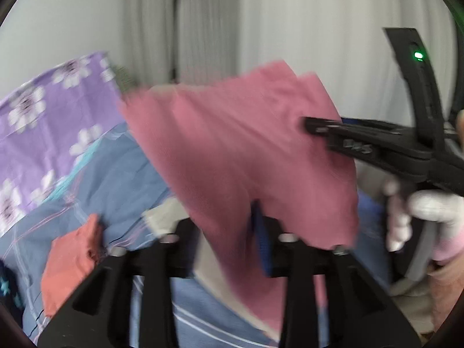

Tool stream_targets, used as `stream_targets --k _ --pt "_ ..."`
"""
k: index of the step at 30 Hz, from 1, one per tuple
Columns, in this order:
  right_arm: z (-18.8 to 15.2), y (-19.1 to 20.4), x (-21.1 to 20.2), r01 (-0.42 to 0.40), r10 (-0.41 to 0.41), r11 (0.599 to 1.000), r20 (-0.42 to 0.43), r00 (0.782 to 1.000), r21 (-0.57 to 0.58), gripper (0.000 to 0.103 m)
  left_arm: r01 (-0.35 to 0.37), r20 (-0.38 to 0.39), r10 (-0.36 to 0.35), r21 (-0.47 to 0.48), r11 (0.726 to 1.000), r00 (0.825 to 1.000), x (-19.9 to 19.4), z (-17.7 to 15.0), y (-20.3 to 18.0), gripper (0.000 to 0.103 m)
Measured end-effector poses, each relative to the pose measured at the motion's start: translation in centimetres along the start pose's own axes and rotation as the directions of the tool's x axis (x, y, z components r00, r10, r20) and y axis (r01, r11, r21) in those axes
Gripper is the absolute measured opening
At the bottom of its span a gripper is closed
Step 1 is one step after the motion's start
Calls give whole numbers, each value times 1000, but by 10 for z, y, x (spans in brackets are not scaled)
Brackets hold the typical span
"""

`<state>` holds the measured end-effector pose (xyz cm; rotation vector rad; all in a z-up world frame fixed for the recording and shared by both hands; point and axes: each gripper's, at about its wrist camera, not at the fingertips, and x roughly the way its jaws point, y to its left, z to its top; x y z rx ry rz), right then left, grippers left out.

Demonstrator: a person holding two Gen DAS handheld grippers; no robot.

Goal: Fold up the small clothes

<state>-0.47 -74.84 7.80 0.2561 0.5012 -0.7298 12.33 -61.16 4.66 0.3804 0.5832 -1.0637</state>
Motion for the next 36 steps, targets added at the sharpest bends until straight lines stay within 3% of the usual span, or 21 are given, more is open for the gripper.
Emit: stream_targets --k 2,7,10,14,18,22,25,30,32,36 --pt "-7 -3 21 94 -93 995 -33 995 15 39 -27 -37 27 -7 1000 999 15 -13 13 45" --pt "-55 -3 36 5 -4 1000 -132 991 5 39 1 -133 -1 1 1000 991 37 -57 20 46" --pt "-98 2 56 7 -18 999 -250 968 -46 41 -13 -119 14 5 1000 993 43 -76 18 46" --pt "-127 1 47 5 -14 999 -175 985 -50 41 -9 -128 8 -12 1000 992 36 -87 17 46" --pt "-135 3 30 11 -19 999 -193 981 -43 42 -29 -135 32 23 999 990 26 -92 13 46" --pt "-140 5 -5 -38 29 998 -200 979 -41 46 18 -103 -16 18 1000 995 0 -102 1 60" --pt "-151 7 -35 -78 68 996 -175 982 -51 51 25 -53 -25 13 1000 998 -26 -106 -13 64" --pt "-162 8 -80 -56 46 995 -115 992 -84 60 -8 61 6 33 999 998 -77 -109 -38 79" --pt "-165 8 -100 -60 53 995 -88 995 -77 70 -31 97 27 41 999 995 -93 -110 -46 88" --pt "-174 10 -134 -25 22 997 -39 999 -68 80 -71 156 64 40 997 986 -124 -114 -59 96"
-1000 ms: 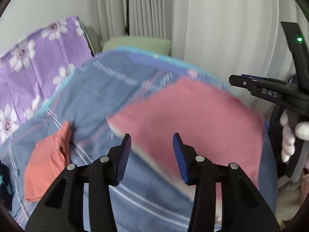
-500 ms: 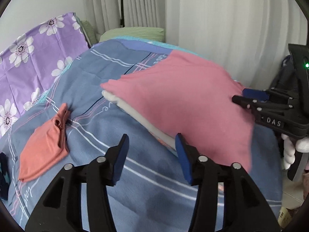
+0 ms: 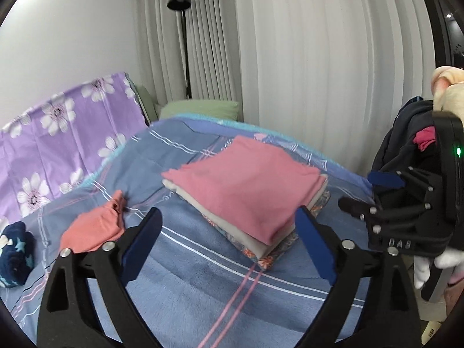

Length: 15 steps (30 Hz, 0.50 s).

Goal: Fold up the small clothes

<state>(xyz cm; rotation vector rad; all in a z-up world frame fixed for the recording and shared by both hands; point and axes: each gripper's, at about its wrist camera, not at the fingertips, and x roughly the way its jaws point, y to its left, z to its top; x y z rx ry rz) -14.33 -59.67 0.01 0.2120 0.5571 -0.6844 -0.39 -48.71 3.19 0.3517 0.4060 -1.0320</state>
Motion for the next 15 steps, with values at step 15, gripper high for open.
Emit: stream_targets --k 15 --pt "-45 39 -90 -4 2 994 16 1000 109 100 -182 -6 182 -56 982 983 -80 -45 -1 102"
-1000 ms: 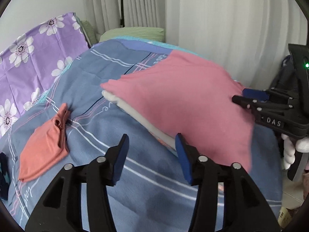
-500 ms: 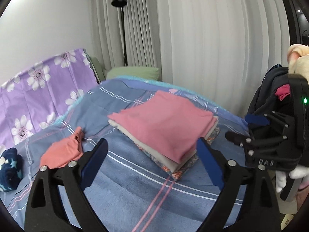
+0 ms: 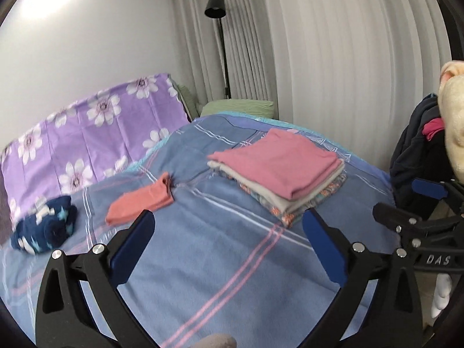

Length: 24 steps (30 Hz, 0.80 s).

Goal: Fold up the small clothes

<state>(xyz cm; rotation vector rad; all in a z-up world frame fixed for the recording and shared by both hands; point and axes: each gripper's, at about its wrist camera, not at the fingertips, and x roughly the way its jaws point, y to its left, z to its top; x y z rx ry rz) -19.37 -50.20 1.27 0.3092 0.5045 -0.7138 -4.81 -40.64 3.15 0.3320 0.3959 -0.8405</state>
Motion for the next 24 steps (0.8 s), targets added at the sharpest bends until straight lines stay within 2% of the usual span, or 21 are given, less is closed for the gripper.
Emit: stream_targets --k 2,5,12,15,24 --pt "-2 2 -9 14 -14 1000 7 1000 -1 100 12 -3 -12 -29 1000 1000 -9 -6 5 102" --pt "-5 5 -27 38 -38 999 35 999 -8 101 -13 0 13 -47 999 1000 -25 -11 9 102" --pt "-6 8 -60 20 -22 999 72 997 25 101 -18 33 19 -30 999 999 -58 -14 5 102" --pt "-8 7 -66 19 -21 999 70 997 29 101 -37 31 38 -27 999 999 -65 -17 2 102" --pt "-11 6 -78 -1 -2 999 66 998 39 101 -33 20 33 -35 999 999 -73 -21 -3 102"
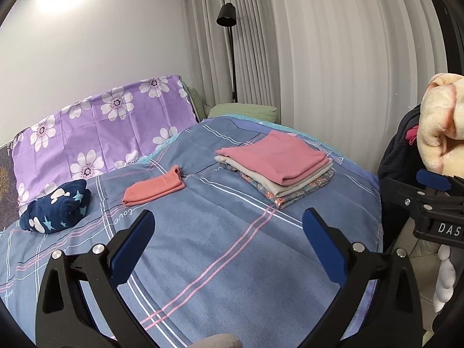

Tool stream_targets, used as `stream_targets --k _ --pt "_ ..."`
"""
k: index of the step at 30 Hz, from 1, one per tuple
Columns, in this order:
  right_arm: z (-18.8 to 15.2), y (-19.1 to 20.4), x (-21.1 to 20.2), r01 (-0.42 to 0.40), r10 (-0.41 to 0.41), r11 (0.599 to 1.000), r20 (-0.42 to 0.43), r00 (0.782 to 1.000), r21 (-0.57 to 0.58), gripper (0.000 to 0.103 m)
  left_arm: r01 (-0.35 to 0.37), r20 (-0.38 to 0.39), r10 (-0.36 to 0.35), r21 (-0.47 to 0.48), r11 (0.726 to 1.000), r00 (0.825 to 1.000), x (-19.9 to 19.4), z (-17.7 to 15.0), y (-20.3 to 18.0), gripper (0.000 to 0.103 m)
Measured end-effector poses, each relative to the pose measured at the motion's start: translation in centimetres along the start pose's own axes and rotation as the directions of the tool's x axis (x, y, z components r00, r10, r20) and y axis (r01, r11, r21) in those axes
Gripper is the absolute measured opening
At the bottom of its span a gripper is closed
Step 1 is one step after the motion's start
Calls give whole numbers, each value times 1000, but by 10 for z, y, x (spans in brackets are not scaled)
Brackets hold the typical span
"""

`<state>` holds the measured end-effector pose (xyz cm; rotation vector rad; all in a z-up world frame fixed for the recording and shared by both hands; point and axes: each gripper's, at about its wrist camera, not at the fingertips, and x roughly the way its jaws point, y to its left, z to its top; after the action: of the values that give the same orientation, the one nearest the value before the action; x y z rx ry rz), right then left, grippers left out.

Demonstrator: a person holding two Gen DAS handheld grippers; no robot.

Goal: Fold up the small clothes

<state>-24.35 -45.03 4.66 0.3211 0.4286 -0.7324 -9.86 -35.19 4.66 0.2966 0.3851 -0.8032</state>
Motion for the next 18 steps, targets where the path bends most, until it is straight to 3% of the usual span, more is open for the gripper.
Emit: stream_targets --k 18 --pt "-4 -4 9 -37 37 999 -29 999 0 101 -11 -26 11 2 1000 1000 6 -4 -7 102"
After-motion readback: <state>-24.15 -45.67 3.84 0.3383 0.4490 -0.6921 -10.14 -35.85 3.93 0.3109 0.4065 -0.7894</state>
